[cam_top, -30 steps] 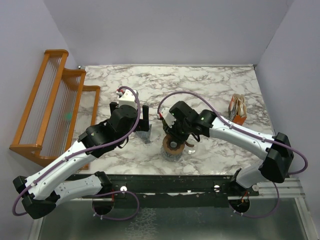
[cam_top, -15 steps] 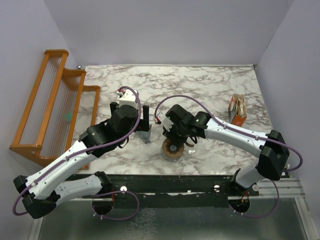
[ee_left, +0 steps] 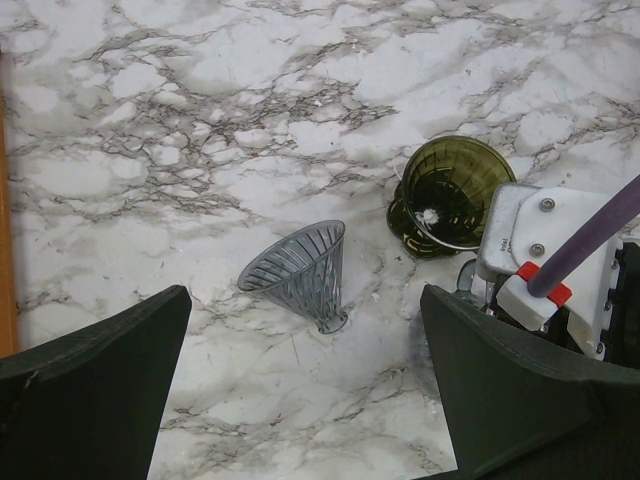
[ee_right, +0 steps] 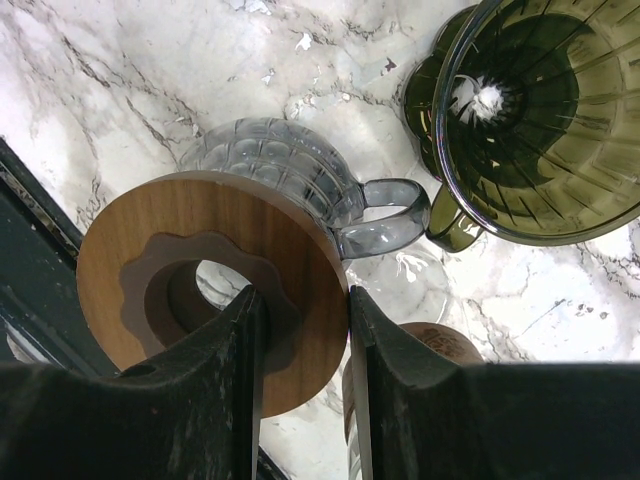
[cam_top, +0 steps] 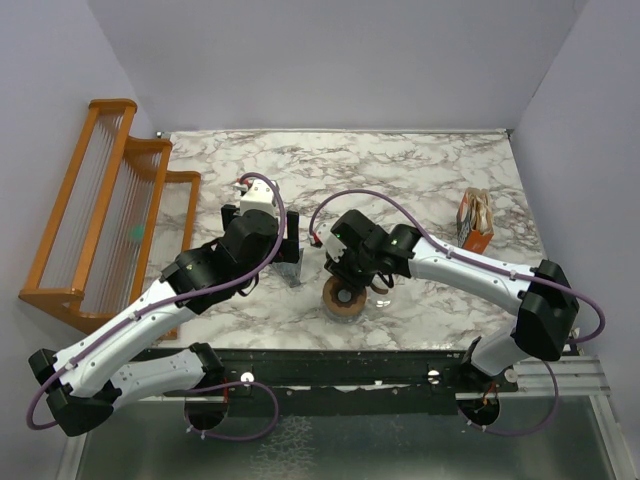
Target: Place the coffee filter in the dripper
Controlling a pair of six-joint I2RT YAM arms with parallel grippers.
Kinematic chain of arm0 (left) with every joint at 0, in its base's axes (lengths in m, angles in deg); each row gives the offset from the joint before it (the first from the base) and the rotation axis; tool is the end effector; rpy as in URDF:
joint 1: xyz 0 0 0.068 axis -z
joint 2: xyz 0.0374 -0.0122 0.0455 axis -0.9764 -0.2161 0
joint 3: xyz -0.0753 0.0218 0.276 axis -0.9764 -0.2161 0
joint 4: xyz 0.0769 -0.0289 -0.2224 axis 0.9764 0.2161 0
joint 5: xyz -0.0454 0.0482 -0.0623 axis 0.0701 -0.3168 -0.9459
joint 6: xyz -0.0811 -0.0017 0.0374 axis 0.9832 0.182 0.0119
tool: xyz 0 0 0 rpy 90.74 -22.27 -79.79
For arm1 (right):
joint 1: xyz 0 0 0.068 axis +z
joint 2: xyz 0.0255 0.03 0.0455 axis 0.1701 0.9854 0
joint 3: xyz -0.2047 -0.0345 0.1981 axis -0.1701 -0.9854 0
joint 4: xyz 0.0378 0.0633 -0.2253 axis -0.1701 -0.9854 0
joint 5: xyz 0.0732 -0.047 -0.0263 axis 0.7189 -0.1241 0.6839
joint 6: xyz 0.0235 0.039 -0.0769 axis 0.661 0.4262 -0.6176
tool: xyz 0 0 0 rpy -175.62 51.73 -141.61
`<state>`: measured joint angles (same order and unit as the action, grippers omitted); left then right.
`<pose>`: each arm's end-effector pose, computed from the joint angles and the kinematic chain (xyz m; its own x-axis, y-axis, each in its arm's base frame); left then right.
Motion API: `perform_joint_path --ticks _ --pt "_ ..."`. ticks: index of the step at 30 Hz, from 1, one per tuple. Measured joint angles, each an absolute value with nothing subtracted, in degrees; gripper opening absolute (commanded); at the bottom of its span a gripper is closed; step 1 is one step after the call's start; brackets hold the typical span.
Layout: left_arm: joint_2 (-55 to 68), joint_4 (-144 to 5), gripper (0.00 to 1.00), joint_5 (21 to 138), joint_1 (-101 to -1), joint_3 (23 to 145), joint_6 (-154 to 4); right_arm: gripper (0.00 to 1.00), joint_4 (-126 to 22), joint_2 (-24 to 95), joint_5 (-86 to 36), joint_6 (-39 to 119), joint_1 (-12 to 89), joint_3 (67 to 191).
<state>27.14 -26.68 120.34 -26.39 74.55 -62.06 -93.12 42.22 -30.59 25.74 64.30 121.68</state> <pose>0.1513 -0.1197 0.3546 -0.4638 0.0158 -0.8858 0.1988 0.9762 -0.0867 0.1782 0.2537 0.2429 -0.3968 -0.7754 -0.4913 -0.8794 0.4746 -0.0387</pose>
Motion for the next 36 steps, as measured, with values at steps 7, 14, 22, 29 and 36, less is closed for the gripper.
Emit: perform_joint_path --ticks 7,14,22,29,36 --pt "27.12 -26.68 0.99 120.36 -26.39 74.53 -62.06 0.47 -92.00 42.22 -30.63 26.24 64.30 121.57" --pt "27.12 -26.68 0.99 120.52 -26.39 73.61 -61.99 0.56 -91.67 41.98 -30.83 27.00 64.30 121.57" --pt "27.10 -26.66 0.99 120.65 -26.39 72.65 -61.42 0.61 -91.65 40.14 -31.59 27.77 64.34 121.57" --pt "25.83 -26.68 0.99 120.45 -27.35 72.61 -60.44 0.63 -90.43 34.79 -32.38 29.87 64.38 121.68" --pt "24.37 -27.34 0.99 113.78 -37.03 71.25 -59.32 0.66 -90.14 30.94 -36.53 33.08 64.47 122.55"
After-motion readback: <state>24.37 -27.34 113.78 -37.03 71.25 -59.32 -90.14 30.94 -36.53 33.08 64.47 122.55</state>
